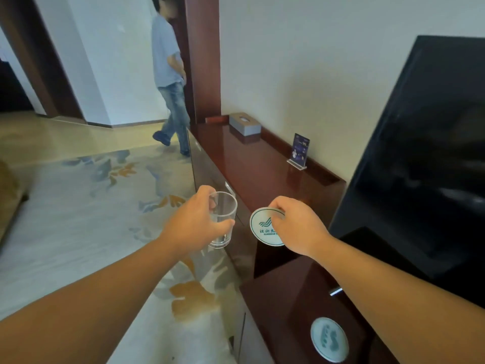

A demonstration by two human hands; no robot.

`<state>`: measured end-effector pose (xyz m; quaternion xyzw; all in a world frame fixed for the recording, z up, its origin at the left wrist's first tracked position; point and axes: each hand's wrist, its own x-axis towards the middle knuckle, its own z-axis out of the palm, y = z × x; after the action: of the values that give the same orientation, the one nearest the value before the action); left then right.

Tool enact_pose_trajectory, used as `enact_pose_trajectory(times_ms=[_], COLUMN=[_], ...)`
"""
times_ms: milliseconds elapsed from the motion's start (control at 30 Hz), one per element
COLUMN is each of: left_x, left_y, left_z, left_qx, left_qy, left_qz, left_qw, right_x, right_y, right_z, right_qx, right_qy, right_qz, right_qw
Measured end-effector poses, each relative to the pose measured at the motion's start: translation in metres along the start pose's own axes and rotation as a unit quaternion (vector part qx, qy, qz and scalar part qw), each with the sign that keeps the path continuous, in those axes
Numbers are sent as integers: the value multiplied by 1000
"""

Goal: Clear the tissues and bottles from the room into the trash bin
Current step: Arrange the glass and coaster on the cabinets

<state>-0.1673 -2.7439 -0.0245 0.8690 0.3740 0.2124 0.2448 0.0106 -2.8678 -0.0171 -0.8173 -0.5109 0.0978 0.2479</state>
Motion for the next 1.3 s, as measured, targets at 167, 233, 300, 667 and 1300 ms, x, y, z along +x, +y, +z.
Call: enact_pose_trajectory(times_ms=[167,233,300,667,1300], left_x=[28,42,56,148,399], left_y=[-50,-70,-89,-160,-205], left_z=[-40,-57,-71,-83,-38], left_qx=[-9,-3,-2,-14,-34], left_qy=[4,5,2,-18,-54], left_qz=[5,9,11,-4,-5], left_qw=[1000,1000,1000,1000,998], right_x=[41,59,76,182,426], right_y=[-52,-73,-92,-117,-58], right_z=[25,35,45,84,99], right_qx=[-1,-1,-3,-10,1], right_qy=[9,10,10,-22,-17], right_qz=[-6,-10,-15,-13,19], right_qw=[1000,1000,1000,1000,1000])
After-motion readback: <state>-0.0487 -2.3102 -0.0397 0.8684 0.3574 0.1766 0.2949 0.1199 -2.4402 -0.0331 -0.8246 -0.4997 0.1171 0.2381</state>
